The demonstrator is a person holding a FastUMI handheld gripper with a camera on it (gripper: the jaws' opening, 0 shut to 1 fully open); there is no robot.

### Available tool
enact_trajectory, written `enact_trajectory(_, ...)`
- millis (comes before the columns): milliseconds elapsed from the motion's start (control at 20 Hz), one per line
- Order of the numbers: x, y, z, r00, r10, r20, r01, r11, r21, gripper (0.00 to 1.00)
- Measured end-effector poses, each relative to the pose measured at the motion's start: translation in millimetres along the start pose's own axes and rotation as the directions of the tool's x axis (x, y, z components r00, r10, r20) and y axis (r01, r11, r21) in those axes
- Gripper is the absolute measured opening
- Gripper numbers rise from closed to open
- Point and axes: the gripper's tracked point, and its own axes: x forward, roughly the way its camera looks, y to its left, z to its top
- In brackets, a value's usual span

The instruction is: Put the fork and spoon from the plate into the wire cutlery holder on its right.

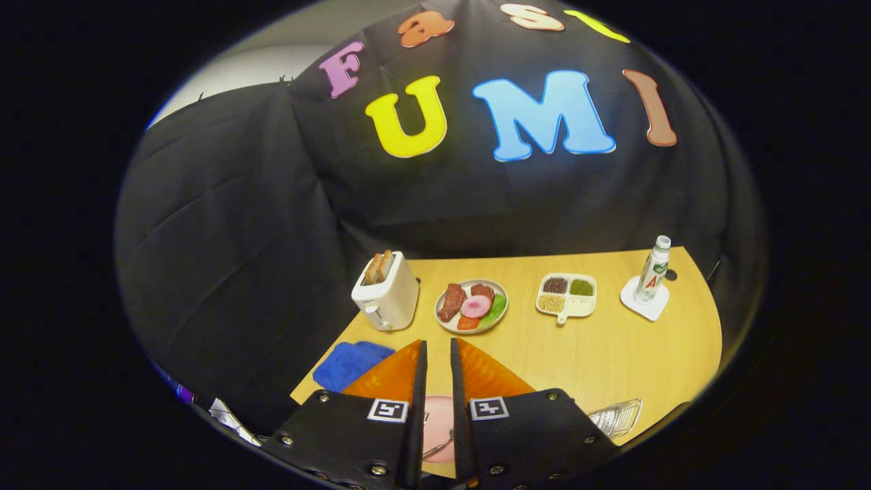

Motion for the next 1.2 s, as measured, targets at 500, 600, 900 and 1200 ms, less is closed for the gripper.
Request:
enact_trajectory(500, 43, -10, -121, 0.938, 0.009, -0.347, 0.057, 0.982, 0.179, 0.19)
enact_trajectory(600, 50, -9, -147, 0.911, 0.027, -0.411, 0.079, 0.968, 0.238, 0.19)
enact_trajectory(900, 64, -13, -206, 0.841, 0.029, -0.54, 0.156, 0.943, 0.294, 0.19)
enact_trajectory(1200, 74, -8, -253, 0.76, 0.015, -0.65, 0.235, 0.926, 0.296, 0.19)
